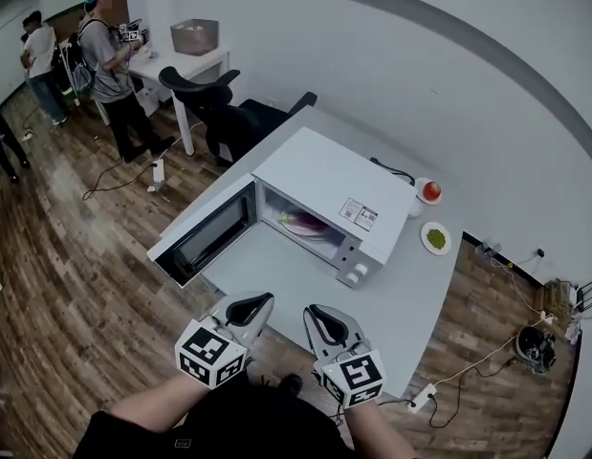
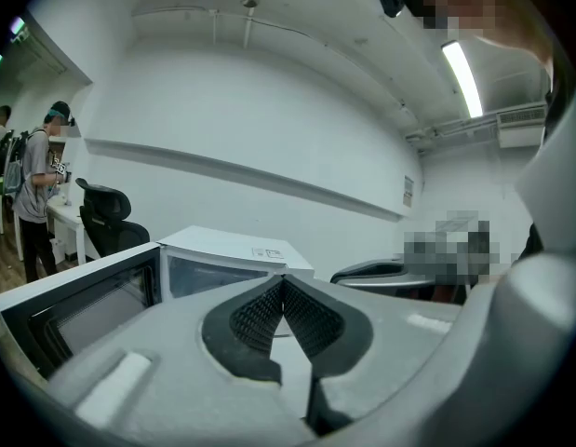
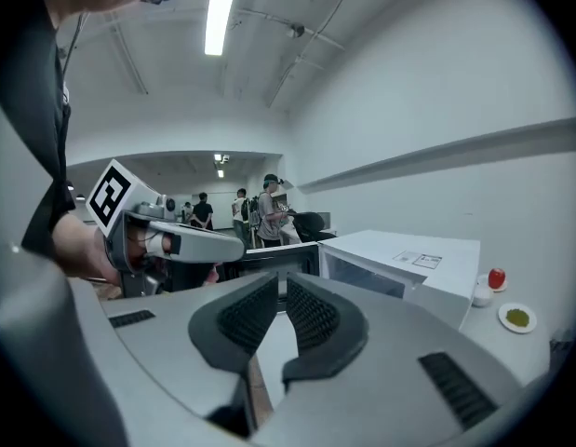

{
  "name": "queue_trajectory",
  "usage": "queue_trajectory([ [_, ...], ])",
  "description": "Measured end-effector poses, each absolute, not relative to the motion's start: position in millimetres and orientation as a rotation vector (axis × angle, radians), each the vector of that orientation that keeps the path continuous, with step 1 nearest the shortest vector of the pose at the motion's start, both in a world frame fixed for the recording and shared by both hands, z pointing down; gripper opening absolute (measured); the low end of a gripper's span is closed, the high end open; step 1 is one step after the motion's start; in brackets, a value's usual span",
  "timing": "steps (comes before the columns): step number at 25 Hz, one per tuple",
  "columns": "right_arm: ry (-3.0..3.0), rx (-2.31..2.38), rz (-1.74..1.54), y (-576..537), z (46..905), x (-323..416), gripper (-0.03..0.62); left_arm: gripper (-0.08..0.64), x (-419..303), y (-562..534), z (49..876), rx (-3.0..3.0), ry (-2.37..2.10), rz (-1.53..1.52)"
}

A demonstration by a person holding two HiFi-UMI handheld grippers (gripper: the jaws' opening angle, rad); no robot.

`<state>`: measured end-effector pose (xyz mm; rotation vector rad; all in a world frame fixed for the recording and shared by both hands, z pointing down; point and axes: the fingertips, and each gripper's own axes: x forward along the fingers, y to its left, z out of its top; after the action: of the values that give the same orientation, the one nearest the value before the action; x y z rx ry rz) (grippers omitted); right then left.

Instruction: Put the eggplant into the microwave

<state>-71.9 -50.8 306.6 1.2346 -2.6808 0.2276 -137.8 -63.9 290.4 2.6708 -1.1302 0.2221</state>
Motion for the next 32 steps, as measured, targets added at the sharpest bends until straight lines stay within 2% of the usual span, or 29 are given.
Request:
queue_trajectory([
  [11,-2.759,1.361,0.356,-13.6,284.0,-29.7,0.017,0.008,-115.7,-40.5,267.2,2.765,-1.024,0.190],
  [32,-2.835,1.268,0.335,-27.6,273.8,-68.1,0.014,0.008,-149.3,-56.2,261.2,2.764,-1.095,0.159],
])
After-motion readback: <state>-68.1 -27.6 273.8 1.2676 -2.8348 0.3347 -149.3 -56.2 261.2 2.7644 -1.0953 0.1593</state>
